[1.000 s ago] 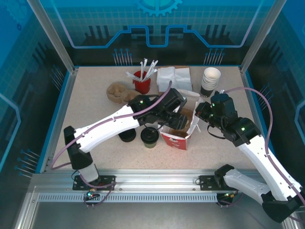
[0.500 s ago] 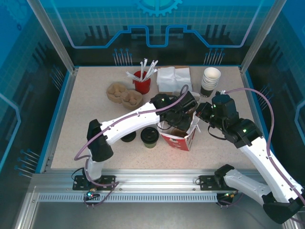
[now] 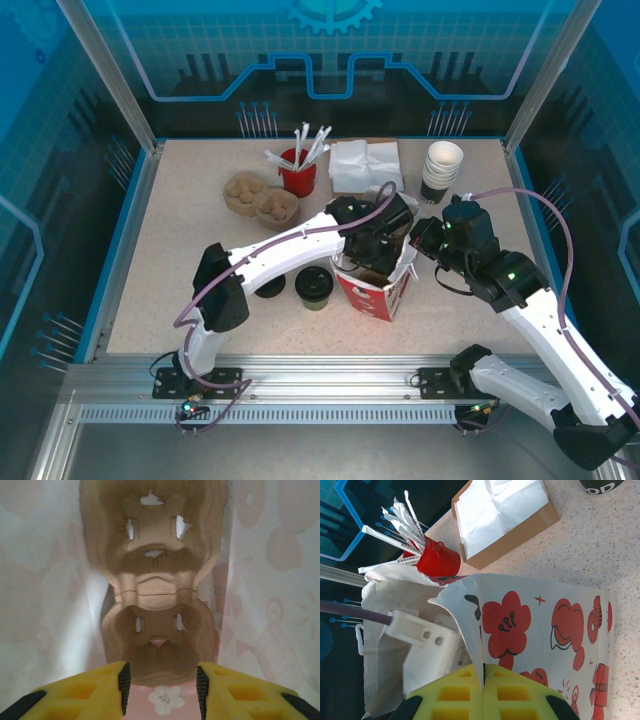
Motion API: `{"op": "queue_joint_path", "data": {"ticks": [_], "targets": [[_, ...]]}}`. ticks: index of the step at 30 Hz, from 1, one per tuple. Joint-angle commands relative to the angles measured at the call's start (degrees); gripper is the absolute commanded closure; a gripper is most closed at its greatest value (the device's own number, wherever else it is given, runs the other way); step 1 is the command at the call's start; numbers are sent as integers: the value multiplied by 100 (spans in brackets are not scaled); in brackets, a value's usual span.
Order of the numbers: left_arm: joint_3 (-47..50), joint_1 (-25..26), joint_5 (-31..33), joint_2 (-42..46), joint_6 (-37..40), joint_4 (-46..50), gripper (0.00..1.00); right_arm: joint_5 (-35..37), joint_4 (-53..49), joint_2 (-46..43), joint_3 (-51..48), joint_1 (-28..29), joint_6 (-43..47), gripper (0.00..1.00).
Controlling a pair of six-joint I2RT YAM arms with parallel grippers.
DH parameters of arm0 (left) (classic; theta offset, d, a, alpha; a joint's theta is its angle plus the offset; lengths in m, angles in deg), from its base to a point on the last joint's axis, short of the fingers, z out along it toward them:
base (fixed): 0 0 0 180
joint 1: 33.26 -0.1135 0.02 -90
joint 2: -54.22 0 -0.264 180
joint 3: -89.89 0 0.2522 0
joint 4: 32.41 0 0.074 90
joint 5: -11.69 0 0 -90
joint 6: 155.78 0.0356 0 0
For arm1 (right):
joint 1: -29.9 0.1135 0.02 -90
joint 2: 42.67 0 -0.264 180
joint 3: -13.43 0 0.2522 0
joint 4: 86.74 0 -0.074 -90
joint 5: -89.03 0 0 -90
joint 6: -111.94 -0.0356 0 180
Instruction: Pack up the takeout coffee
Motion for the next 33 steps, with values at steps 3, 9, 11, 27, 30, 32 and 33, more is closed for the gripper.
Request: {"op": "queue_joint_path", "data": {"ticks": [3, 9, 11, 27, 30, 32, 33], "targets": [[182, -74, -473, -214, -124, -186, 57, 21, 222, -54, -41, 93, -108, 100], [330, -125, -634, -364, -89, -226, 57, -21, 263, -46, -57, 91, -92, 100], [365, -143, -663, -410, -89, -259, 56, -78, 312, -38, -59, 93, -71, 100], [369, -203, -1194, -946, -45, -228, 57, -282, 402, 153, 64, 169, 334, 100], [358, -206, -1347, -1066, -35, -246, 57, -339, 457, 180, 82, 182, 407, 100], [375, -207, -1392, -1107, -21, -267, 57, -363, 417, 243, 155, 189, 463, 100], [412, -206, -1403, -1106, -19, -274, 57, -386, 373, 287, 213, 199, 496, 100]]}}
